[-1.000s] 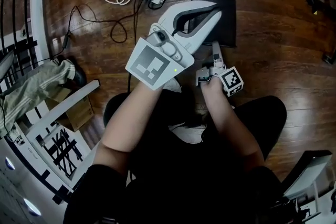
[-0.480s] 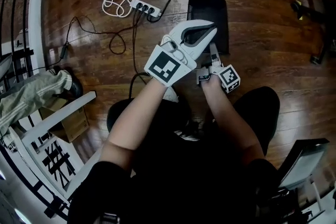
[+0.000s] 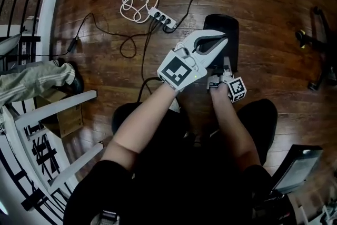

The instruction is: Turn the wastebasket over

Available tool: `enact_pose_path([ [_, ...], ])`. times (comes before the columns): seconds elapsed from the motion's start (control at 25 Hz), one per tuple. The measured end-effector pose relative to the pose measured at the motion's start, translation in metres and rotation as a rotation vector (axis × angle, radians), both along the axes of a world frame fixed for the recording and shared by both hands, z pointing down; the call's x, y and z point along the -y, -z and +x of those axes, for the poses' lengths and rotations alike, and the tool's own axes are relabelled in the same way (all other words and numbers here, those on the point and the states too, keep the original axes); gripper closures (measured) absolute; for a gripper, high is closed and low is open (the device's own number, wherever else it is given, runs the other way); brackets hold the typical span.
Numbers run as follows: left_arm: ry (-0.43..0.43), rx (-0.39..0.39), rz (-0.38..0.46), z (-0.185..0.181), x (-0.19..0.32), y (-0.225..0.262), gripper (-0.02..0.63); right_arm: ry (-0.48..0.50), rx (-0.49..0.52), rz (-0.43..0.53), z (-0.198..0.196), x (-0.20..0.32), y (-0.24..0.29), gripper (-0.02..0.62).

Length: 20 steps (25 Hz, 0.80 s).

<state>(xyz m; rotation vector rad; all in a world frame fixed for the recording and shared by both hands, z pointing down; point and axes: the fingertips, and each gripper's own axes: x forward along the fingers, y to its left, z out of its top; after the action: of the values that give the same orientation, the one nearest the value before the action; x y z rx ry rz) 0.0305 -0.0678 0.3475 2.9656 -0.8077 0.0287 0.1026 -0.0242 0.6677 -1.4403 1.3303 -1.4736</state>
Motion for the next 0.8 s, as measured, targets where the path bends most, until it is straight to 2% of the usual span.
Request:
enact_pose_path([
  [0.16,0.002,0.016,0.051,0.007,0.003,-0.009,0.604,0.013,0.000,0.041,0.002,0.013,0.010,0.561],
  [0.28,-0.013,0.035,0.052,0.015,0.002,-0.012,0.604,0.129,-0.097,0.077,-0.010,0.029,0.034,0.584],
  [0.44,-0.018,0.022,0.063,0.017,0.006,-0.005,0.604,0.285,-0.223,0.033,-0.016,0.048,0.049,0.586],
  [0.64,-0.013,-0.003,0.071,0.017,0.012,0.002,0.604,0.574,-0.458,0.034,-0.016,0.067,0.077,0.586],
  [0.8,-0.009,-0.038,0.091,0.014,0.021,0.015,0.604,0.870,-0.716,0.076,-0.013,0.077,0.104,0.586],
])
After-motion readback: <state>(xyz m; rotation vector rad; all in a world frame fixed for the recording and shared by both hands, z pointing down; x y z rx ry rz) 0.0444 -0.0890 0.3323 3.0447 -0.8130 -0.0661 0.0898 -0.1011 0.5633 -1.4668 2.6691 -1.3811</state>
